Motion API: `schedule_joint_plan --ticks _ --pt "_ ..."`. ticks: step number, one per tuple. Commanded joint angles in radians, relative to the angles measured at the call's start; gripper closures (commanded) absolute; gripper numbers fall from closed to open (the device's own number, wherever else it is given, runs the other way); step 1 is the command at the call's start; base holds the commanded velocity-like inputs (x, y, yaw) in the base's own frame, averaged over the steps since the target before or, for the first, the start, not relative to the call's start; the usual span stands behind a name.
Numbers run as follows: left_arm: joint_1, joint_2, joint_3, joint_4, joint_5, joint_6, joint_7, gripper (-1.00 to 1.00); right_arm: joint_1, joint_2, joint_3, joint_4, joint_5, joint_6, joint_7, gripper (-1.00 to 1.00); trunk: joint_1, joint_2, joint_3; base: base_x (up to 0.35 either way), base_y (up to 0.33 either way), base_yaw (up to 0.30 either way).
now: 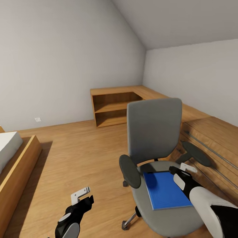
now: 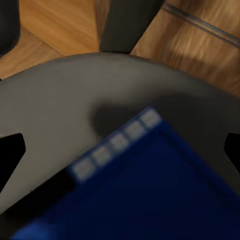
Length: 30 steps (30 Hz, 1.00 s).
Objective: In the bedroom, organize the workspace by keeping the computer under the desk, ensuring the monitor is on the desk, placing the keyboard on the desk next to the monitor, placing the mouse on the desk next to the keyboard, moving the folder from the swivel chair onto the desk next to the mouse, stacking the notebook on top of the folder with the pen on top of the notebook, and positioning the swivel chair next to the desk.
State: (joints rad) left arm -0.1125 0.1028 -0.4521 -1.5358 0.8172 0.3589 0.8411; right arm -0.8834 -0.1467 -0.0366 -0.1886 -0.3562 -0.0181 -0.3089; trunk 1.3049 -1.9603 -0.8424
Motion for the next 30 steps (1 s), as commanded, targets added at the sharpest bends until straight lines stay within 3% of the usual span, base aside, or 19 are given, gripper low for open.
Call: schedule_joint_plan --ticks 1,5,21,30 --pt "-0.001 0.001 -0.002 -0.001 0.004 0.003 0.007 -1.00 0.000 0.001 -0.003 0.000 -0.003 -0.002 -0.001 -1.00 0.004 -0.008 -0.004 0.000 0.000 0.000" --pt "-0.001 0.001 -0.002 -0.001 0.004 0.003 0.007 -1.00 -0.001 0.000 -0.003 0.000 -0.003 -0.002 -0.001 -1.00 0.019 -0.036 -0.017 0.000 0.000 0.000" --pt "-0.001 0.005 0.001 0.015 0.007 0.003 0.006 -1.00 -0.001 0.000 -0.003 -0.001 -0.003 -0.002 -0.001 -1.00 0.019 -0.036 -0.017 -0.002 0.000 0.000" --pt "-0.001 0.005 0.001 0.019 0.007 0.003 0.005 -1.00 0.000 0.001 -0.003 -0.001 -0.003 -0.002 -0.001 -1.00 0.019 -0.036 -0.017 -0.154 0.000 0.000"
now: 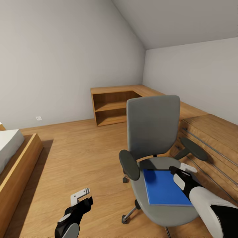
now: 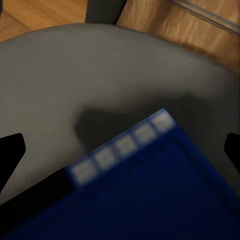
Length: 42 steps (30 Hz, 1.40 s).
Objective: In the bedroom, organize the workspace by keeping the computer under the desk, ensuring the monitor is on the desk, placing the keyboard on the desk next to the monitor, placing the mouse on the desk next to the keyboard, moving the folder from the swivel chair onto the desk next to the mouse, stacking the notebook on top of the folder with the pen on top of the notebook, and positioning the swivel chair next to the desk.
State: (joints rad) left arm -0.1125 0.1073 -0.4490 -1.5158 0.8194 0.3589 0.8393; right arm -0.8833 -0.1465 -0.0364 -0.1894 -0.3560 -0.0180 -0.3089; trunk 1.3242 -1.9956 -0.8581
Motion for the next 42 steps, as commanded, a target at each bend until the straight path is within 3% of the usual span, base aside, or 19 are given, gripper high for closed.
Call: schedule_joint_plan --ticks 1,21,42 --pt "-0.001 0.001 -0.002 -0.001 0.004 0.003 0.007 -1.00 0.000 0.000 -0.003 0.000 -0.003 -0.002 -0.001 -1.00 0.000 0.000 -0.001 -0.036 0.000 0.000" --pt "-0.001 0.000 -0.003 -0.001 0.001 0.003 0.007 -1.00 0.000 0.000 -0.003 0.001 -0.003 -0.002 -0.001 -1.00 0.000 0.000 -0.001 -0.176 0.000 0.000" --pt "-0.001 0.000 -0.004 -0.001 0.003 0.003 0.007 -1.00 -0.001 0.001 -0.003 0.000 -0.003 -0.002 -0.001 -1.00 0.000 0.000 -0.001 -0.074 0.000 0.000"
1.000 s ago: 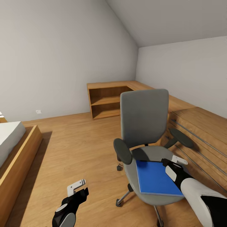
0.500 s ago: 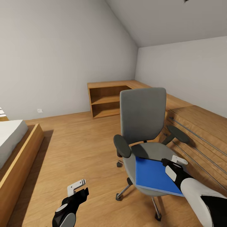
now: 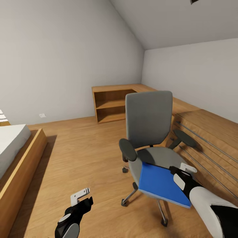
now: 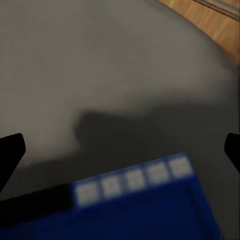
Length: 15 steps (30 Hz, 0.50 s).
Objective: In the bedroom, organize the workspace by keeping the computer under the desk, ensuring the monitor is on the desk, placing the keyboard on the desk next to the monitor, placing the mouse on the desk next to the keyboard, moving the folder from the swivel chair onto the desk next to the mouse, stacking the notebook on top of the folder with the pen on top of the notebook, and positioning the swivel chair next to the desk.
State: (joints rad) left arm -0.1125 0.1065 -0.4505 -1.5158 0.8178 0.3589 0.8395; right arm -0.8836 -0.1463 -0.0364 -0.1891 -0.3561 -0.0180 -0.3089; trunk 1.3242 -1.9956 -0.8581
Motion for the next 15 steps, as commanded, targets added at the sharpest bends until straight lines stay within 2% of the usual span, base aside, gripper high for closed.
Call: schedule_joint_plan --ticks 1,7,15 --pt "-0.001 0.001 -0.002 -0.001 0.004 0.003 0.007 -1.00 0.000 0.000 -0.003 -0.001 -0.003 -0.002 -0.001 -1.00 0.000 0.000 -0.001 -0.026 0.000 0.000" --pt "-0.001 0.001 -0.002 -0.001 0.005 0.003 0.007 -1.00 0.000 0.000 -0.003 -0.001 -0.003 -0.002 -0.001 -1.00 0.000 0.000 -0.001 -0.006 0.000 0.000" --pt "-0.001 0.001 -0.002 -0.001 0.007 0.003 0.007 -1.00 0.000 0.000 -0.003 -0.001 -0.003 -0.002 -0.001 -1.00 -0.031 0.056 0.024 0.000 0.000 0.000"
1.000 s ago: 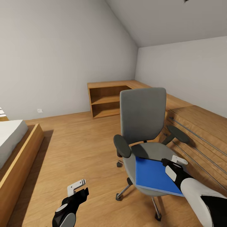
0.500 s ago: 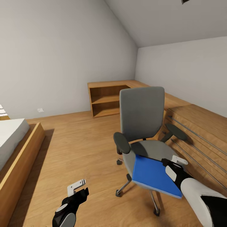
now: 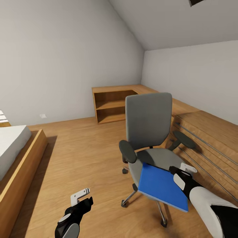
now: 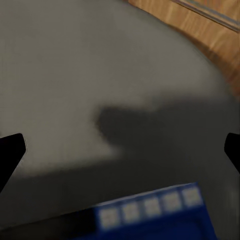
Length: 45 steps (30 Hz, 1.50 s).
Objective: In the bedroom, organize the workspace by keeping the computer under the desk, ensuring the monitor is on the desk, placing the keyboard on the desk next to the monitor, placing the mouse on the desk next to the keyboard, moving the folder from the swivel chair onto the desk next to the mouse, stacking the notebook on top of the folder with the pen on top of the notebook, and positioning the swivel chair next to the desk.
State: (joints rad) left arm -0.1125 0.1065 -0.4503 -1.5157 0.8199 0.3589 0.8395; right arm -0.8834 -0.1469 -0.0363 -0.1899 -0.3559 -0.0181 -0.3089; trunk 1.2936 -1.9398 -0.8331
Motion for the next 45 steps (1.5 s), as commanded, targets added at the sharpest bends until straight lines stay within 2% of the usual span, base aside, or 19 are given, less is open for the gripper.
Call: schedule_joint_plan --ticks 1,9,15,21,24,28,30,31,32,36,37,39,40,45 --pt "-0.001 0.001 -0.002 -0.001 0.005 0.003 0.007 -1.00 -0.001 0.001 -0.004 0.000 -0.003 -0.002 -0.001 -1.00 -0.004 0.007 0.002 0.000 0.000 0.000" --pt "-0.001 -0.001 0.000 0.013 0.005 0.003 0.006 -1.00 0.000 0.001 -0.004 -0.004 -0.003 -0.006 -0.001 -1.00 -0.035 0.063 0.027 0.000 0.000 0.000" --pt "-0.001 -0.003 -0.003 0.085 0.000 0.003 0.006 -1.00 0.000 0.001 -0.002 -0.059 -0.004 -0.004 0.001 -1.00 -0.058 0.105 0.046 0.000 0.000 0.000" --pt "-0.001 -0.002 -0.002 0.098 -0.001 0.003 0.006 -1.00 0.000 0.001 -0.001 -0.097 -0.006 0.000 0.001 -1.00 -0.081 0.147 0.065 0.000 0.000 0.000" --pt "-0.001 -0.002 -0.001 0.099 -0.001 0.002 0.006 -1.00 0.000 0.005 0.000 -0.101 -0.006 0.013 0.001 -1.00 -0.092 0.168 0.074 0.000 0.000 0.000" --pt "-0.001 -0.002 0.002 0.100 -0.001 0.002 0.006 -1.00 0.001 0.015 0.002 -0.142 -0.006 0.070 0.001 -1.00 -0.108 0.196 0.087 0.000 0.000 0.000" --pt "-0.001 -0.001 0.003 0.100 -0.001 0.002 0.006 -1.00 0.005 0.024 0.001 -0.204 -0.006 0.107 0.000 -1.00 -0.108 0.196 0.087 0.000 0.000 0.000" --pt "-0.001 -0.001 0.004 0.100 -0.001 0.002 0.006 -1.00 0.027 0.032 0.001 -0.295 -0.006 0.155 -0.001 -1.00 -0.108 0.196 0.087 0.000 0.000 0.000" --pt "-0.001 -0.002 0.004 0.100 -0.001 0.001 0.006 -1.00 0.042 0.034 0.001 -0.330 -0.006 0.173 -0.001 -1.00 -0.108 0.196 0.087 0.000 0.000 0.000" --pt "-0.001 -0.001 0.005 0.100 -0.001 0.000 0.006 -1.00 0.162 0.044 0.001 -0.567 -0.006 0.293 -0.005 -1.00 -0.108 0.196 0.087 0.000 0.000 0.000" --pt "-0.001 -0.001 0.005 0.099 -0.001 0.000 0.007 -1.00 0.202 0.047 0.002 -0.653 -0.007 0.330 -0.012 -1.00 -0.108 0.196 0.087 0.000 0.000 0.000" --pt "-0.001 -0.001 0.005 0.099 -0.001 0.000 0.007 -1.00 0.240 0.057 0.002 -0.734 -0.007 0.365 -0.022 -1.00 -0.108 0.196 0.087 0.000 0.000 0.000" --pt "-0.001 -0.001 0.005 0.099 -0.001 0.000 0.007 -1.00 0.275 0.071 0.002 -0.810 -0.006 0.397 -0.036 -1.00 -0.108 0.196 0.087 0.000 0.000 0.000" --pt "-0.001 -0.002 0.004 0.098 -0.001 0.000 0.007 -1.00 0.363 0.114 0.001 -1.004 -0.006 0.473 -0.071 -1.00 -0.108 0.196 0.087 0.000 0.000 0.000"
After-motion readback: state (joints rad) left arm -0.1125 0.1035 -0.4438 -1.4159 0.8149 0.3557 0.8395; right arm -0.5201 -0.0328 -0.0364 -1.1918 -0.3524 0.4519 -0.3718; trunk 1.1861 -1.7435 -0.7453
